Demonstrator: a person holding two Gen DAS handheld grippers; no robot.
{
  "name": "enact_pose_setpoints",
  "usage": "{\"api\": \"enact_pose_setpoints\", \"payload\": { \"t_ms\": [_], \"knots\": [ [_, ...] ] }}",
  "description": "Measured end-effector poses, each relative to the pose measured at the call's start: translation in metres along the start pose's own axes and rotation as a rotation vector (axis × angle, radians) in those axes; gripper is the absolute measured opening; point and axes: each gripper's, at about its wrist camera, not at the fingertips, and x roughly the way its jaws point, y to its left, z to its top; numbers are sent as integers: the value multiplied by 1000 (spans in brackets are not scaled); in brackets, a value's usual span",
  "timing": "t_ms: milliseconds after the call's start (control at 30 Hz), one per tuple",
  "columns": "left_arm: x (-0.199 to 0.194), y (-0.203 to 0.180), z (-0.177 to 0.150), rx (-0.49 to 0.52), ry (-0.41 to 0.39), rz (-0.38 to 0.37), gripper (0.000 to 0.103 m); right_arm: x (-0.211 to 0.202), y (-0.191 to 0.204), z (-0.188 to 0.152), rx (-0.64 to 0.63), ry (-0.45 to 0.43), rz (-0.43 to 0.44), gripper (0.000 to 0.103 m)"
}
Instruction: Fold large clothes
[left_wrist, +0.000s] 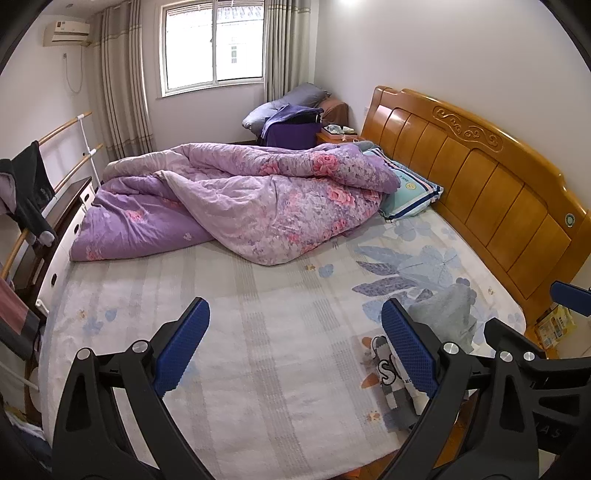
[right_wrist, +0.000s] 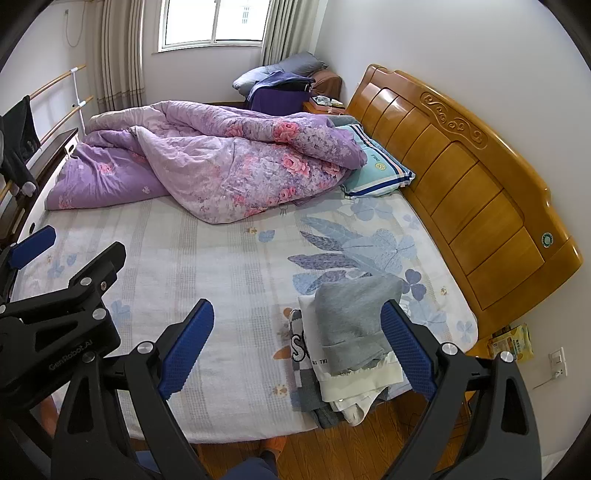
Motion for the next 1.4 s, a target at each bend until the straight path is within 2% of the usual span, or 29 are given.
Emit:
{"api": "enact_pose_setpoints", "payload": {
  "t_ms": [1033,1400],
  "knots": [
    [5,0,1,-4,9,-1,94,7,0,6,-6,11,4,88],
    [17,15,-1,-8,47,-38,95,13,8,9,-10,30,-6,88]
  ]
}}
